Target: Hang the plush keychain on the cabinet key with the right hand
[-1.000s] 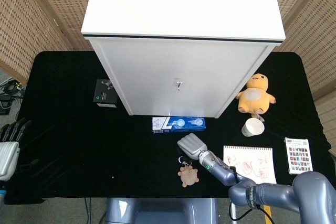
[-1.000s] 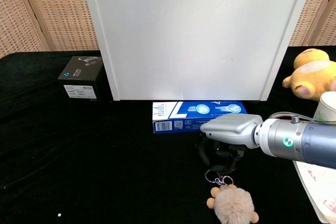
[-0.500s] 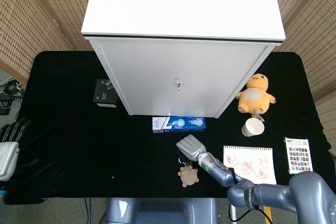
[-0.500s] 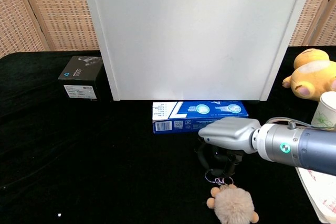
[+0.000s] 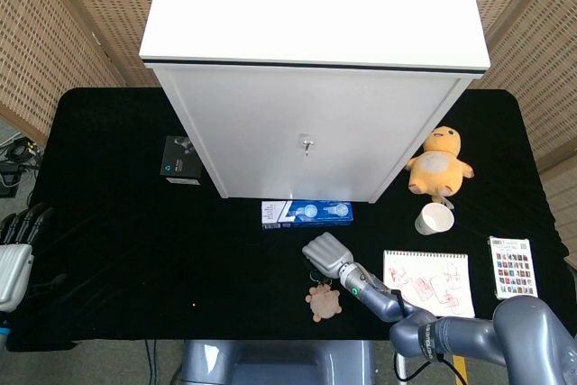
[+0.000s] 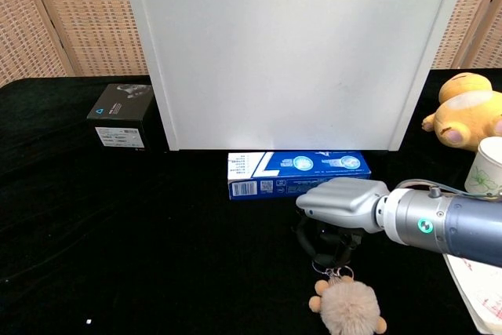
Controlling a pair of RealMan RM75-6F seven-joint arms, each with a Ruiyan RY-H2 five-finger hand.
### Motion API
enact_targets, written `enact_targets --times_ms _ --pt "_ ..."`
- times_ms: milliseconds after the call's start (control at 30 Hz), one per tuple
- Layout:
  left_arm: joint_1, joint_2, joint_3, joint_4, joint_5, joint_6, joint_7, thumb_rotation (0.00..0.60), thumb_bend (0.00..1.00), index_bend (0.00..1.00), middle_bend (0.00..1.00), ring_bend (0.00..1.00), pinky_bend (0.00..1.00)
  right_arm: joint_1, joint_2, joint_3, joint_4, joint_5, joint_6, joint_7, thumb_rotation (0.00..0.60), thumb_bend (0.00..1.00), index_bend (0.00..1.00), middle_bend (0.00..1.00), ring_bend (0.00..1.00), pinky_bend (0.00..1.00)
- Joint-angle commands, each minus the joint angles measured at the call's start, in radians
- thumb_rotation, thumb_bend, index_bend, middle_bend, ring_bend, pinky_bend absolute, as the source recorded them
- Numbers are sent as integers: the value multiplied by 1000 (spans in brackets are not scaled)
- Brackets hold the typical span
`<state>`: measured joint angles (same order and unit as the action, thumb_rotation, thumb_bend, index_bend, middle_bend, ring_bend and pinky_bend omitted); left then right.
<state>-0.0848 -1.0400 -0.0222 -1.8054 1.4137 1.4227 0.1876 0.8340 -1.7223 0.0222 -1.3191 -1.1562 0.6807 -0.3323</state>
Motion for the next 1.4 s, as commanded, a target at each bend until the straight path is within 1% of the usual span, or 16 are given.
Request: enact_targets --times_ms 33,200,433,633,800,1167,1233,1400 --pt "0 0 1 1 1 0 0 600 0 0 0 0 0 -2 -8 -3 11 -9 3 3 600 565 549 954 975 1000" --pt "-1 -1 1 1 0 -1 1 600 0 0 0 0 0 -6 -17 -2 26 -26 9 20 600 607 575 958 975 1000" --pt "0 -2 3 0 0 0 4 600 0 0 0 0 0 -13 -15 6 32 -83 34 76 600 616 637 964 976 1000" --pt "0 -4 5 -1 3 1 8 600 0 0 0 0 0 -27 3 14 10 -158 86 153 600 617 659 964 977 1000" --pt "1 -5 7 -3 8 4 11 600 0 0 0 0 0 -34 34 16 -29 -216 128 191 600 616 668 964 977 1000" --pt "5 1 12 -8 23 10 -1 600 0 0 0 0 0 -66 177 17 -192 -389 314 211 600 617 693 965 977 1000" --pt "6 3 15 -11 33 13 -6 600 0 0 0 0 0 -83 228 21 -248 -447 390 215 600 616 695 965 977 1000" --pt "7 7 18 -13 42 16 -12 600 0 0 0 0 0 -92 319 41 -334 -506 457 201 600 617 696 965 977 1000"
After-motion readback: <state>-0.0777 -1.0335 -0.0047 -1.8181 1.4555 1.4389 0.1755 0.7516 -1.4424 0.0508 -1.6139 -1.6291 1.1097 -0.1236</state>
